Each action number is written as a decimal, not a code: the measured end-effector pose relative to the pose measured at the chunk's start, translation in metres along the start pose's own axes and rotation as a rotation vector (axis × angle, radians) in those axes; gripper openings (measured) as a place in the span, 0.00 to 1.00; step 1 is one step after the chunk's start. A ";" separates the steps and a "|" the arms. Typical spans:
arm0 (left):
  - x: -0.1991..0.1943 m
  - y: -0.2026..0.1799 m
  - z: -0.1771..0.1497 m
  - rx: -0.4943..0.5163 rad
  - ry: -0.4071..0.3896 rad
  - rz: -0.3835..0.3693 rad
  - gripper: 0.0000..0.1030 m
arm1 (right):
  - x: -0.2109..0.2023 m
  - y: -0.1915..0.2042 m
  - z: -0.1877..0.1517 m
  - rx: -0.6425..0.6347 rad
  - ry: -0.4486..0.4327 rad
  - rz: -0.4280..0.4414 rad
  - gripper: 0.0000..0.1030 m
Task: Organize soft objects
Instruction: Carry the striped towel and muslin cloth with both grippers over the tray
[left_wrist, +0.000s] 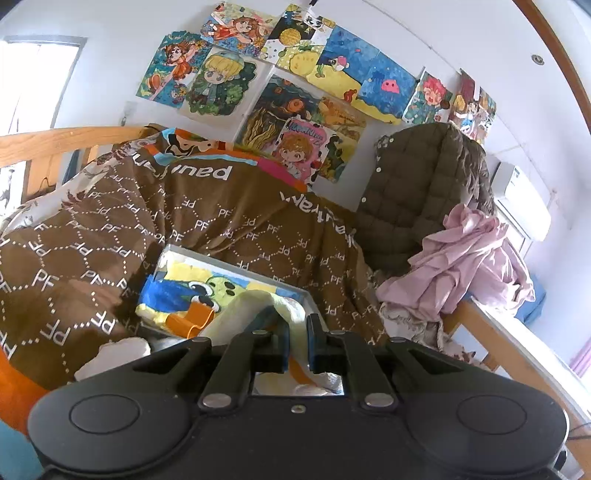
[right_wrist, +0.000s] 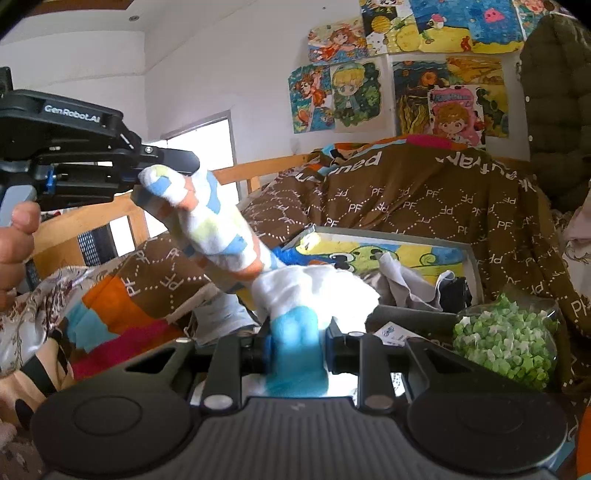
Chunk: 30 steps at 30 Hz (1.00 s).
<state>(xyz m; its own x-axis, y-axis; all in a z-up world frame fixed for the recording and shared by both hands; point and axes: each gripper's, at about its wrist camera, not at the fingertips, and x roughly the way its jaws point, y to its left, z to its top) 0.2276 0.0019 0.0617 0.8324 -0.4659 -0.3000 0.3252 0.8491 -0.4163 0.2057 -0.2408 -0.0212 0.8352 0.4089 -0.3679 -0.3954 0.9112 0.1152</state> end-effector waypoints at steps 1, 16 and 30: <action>0.002 -0.001 0.003 0.004 -0.005 -0.002 0.09 | -0.001 -0.001 0.001 0.005 -0.012 0.006 0.28; 0.067 -0.006 0.043 0.046 -0.142 0.000 0.09 | 0.081 -0.054 0.042 0.036 -0.118 -0.070 0.30; 0.185 -0.009 0.063 0.000 -0.158 0.024 0.09 | 0.159 -0.152 0.063 0.243 -0.110 -0.100 0.30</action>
<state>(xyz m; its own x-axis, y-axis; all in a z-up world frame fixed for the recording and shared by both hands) 0.4073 -0.0766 0.0642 0.9001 -0.4004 -0.1716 0.3041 0.8596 -0.4106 0.4227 -0.3117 -0.0388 0.9072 0.3068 -0.2879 -0.2165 0.9271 0.3060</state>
